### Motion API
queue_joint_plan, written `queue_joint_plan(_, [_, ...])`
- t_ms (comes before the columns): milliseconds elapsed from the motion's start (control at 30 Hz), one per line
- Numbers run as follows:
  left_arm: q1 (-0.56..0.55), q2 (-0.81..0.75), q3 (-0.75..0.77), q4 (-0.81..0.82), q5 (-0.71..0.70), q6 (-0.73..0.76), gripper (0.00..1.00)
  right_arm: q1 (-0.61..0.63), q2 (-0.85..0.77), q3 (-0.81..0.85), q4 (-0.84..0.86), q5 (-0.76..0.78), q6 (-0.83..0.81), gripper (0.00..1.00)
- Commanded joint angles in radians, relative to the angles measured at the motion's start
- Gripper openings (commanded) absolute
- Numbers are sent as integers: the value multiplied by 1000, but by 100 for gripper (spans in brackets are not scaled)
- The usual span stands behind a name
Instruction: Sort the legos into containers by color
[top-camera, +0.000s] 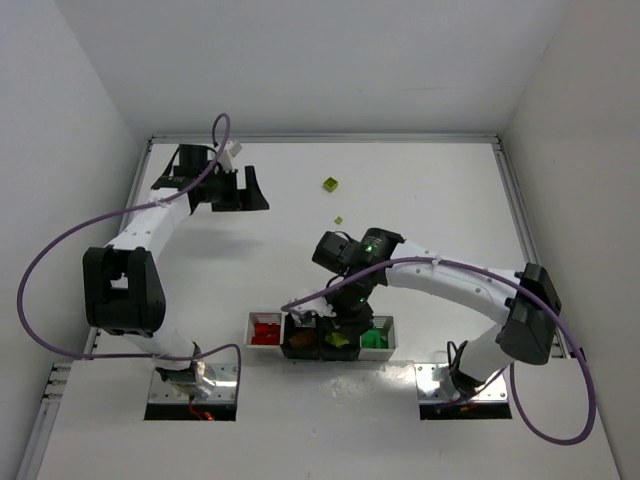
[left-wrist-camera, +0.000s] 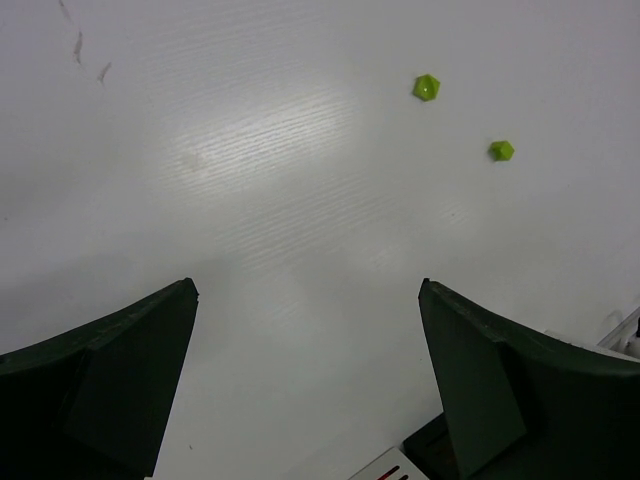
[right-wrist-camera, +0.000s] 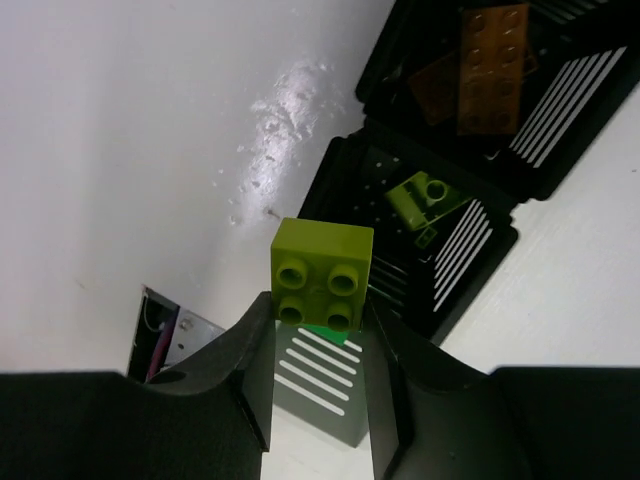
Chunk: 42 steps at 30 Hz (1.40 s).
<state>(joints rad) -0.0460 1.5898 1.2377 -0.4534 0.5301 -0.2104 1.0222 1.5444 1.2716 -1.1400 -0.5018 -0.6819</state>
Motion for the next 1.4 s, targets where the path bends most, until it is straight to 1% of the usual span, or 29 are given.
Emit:
queue_joint_plan(0, [11, 1, 49, -5, 36, 22, 99, 27, -27, -15, -14, 40, -39, 23])
queue_joint_plan(33, [2, 12, 58, -5, 36, 32, 99, 42, -27, -24, -14, 58, -39, 33])
queue_joint_plan(100, [1, 12, 59, -5, 48, 32, 99, 65, -27, -25, 17, 81, -39, 44])
queue_joint_plan(133, [1, 21, 59, -5, 48, 32, 99, 65, -27, -25, 38, 100, -27, 52])
queue_joint_plan(200, [-9, 30, 68, -5, 91, 45, 99, 65, -27, -15, 63, 136, -16, 58])
queue_joint_plan(267, [-26, 39, 77, -5, 102, 55, 99, 65, -27, -5, 127, 181, 18, 58])
queue_joint_plan(333, [-67, 62, 107, -5, 87, 65, 99, 44, -38, 6, 195, 296, 54, 58])
queue_joint_plan(367, [-84, 79, 118, 4, 74, 65, 99, 44, -38, 18, 279, 339, 82, 57])
queue_joint_plan(400, [-121, 90, 132, 15, 58, 65, 99, 29, -38, 59, 316, 430, 112, 57])
queue_joint_plan(467, [-162, 119, 196, 25, -10, 65, 98, -22, -3, 125, 365, 485, 194, 54])
queue_joint_plan(500, [-196, 137, 224, 25, -25, 74, 96, -46, 8, 196, 393, 512, 223, 54])
queue_joint_plan(533, [-212, 188, 288, 35, -63, 74, 95, -98, 19, 228, 407, 525, 257, 52])
queue_joint_plan(567, [-225, 217, 325, 35, -85, 74, 95, -129, 19, 256, 419, 534, 324, 51])
queue_joint_plan(600, [-236, 249, 363, 35, -100, 74, 94, -161, 29, 300, 428, 546, 356, 51])
queue_joint_plan(633, [-248, 321, 443, 35, -101, 63, 94, -230, 29, 314, 443, 546, 387, 51])
queue_joint_plan(700, [-249, 399, 523, 35, -101, 34, 93, -301, 29, 327, 454, 569, 465, 50])
queue_joint_plan(733, [-258, 439, 604, 35, -87, 34, 93, -363, 29, 318, 466, 569, 490, 50])
queue_joint_plan(767, [-258, 511, 641, 35, -87, 23, 93, -396, 29, 308, 467, 581, 528, 52])
queue_joint_plan(833, [-290, 570, 702, 25, -87, 44, 91, -457, 29, 284, 456, 572, 561, 55])
queue_joint_plan(867, [-302, 593, 748, 25, -105, 55, 91, -518, 29, 253, 456, 553, 574, 57])
queue_joint_plan(900, [-311, 616, 767, 25, -119, 65, 91, -546, 29, 238, 456, 543, 596, 62])
queue_joint_plan(933, [-321, 656, 784, 25, -137, 77, 91, -574, 29, 224, 444, 543, 608, 64])
queue_joint_plan(967, [-330, 676, 825, 25, -189, 77, 94, -603, 29, 198, 428, 505, 620, 66])
queue_joint_plan(1000, [-344, 694, 848, 25, -224, 86, 94, -661, 42, 187, 419, 479, 631, 71])
queue_joint_plan(1033, [-344, 711, 871, 25, -255, 86, 96, -687, 42, 187, 405, 455, 646, 71])
queue_joint_plan(1100, [-365, 763, 945, 25, -326, 118, 99, -752, 51, 166, 384, 382, 656, 74])
queue_joint_plan(1167, [-376, 792, 983, 25, -367, 159, 99, -778, 51, 156, 375, 342, 656, 76])
queue_joint_plan(1233, [-400, 828, 1022, 25, -415, 210, 99, -807, 51, 146, 375, 333, 656, 76])
queue_joint_plan(1367, [-440, 875, 1031, 25, -498, 264, 99, -849, 60, 155, 375, 333, 656, 77])
